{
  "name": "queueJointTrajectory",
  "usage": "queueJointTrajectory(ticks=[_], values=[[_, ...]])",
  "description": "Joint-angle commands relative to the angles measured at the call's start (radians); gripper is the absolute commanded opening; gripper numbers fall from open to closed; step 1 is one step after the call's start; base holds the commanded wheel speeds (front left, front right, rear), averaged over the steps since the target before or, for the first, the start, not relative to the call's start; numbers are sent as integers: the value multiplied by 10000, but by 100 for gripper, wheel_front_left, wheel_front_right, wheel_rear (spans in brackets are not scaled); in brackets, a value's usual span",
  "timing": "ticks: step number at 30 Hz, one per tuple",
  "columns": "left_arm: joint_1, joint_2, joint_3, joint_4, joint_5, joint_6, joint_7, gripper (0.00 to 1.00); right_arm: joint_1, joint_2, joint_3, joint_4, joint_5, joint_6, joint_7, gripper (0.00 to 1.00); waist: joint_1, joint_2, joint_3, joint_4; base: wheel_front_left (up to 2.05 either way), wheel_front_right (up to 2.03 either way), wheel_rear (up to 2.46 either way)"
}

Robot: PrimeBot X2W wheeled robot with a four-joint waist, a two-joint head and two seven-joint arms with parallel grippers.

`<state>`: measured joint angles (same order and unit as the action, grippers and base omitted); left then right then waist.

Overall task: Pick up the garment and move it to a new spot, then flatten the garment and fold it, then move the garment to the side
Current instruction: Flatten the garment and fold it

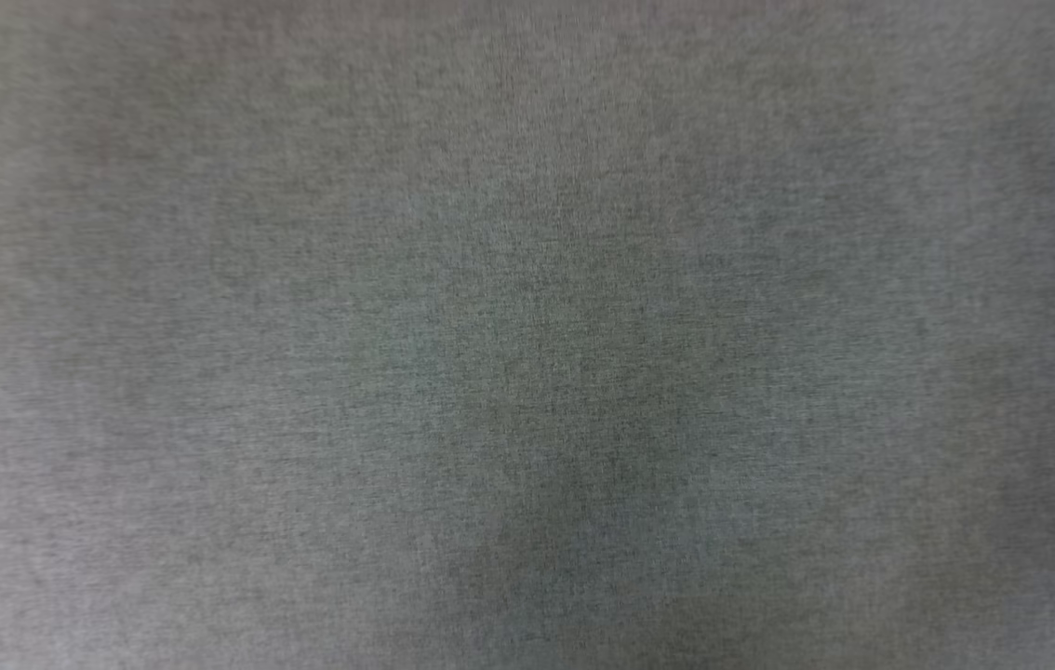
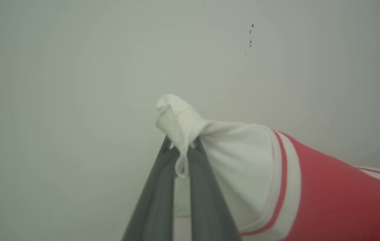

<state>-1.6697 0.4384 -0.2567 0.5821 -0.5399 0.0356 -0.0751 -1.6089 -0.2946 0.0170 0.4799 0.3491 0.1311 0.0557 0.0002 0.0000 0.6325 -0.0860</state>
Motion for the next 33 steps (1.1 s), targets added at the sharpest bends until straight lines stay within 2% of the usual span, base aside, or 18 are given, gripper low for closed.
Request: queueJointTrajectory(ticks=[1, 10, 16, 24, 33], values=[[-125, 0, 6, 72, -40, -10, -65, 0, -192, 46, 49, 82, 22, -8, -57, 0, -2, 0, 372, -55, 0, 0, 0], [338, -341, -54, 1307, -380, -376, -393, 0, -516, 334, 948, 1397, 404, -8, -454, 0, -2, 0, 921, 100, 0, 0, 0], [1069, -766, -95, 2489, -740, -822, -932, 0, 158, 346, 1599, 2687, 724, -8, -667, 0, -2, 0, 642, 224, 0, 0, 0], [3325, -1265, -174, 3601, -1103, -1365, -1678, 0, 2487, 226, 2674, 3621, 1593, -7, -903, 0, -2, 0, -880, 362, 0, 0, 0], [7628, -1619, -14, 3248, -1569, -1565, -1901, 0, 6421, -153, 3623, 3147, 2527, -7, -978, 0, -2, 0, -3256, 295, 0, 0, 0]])
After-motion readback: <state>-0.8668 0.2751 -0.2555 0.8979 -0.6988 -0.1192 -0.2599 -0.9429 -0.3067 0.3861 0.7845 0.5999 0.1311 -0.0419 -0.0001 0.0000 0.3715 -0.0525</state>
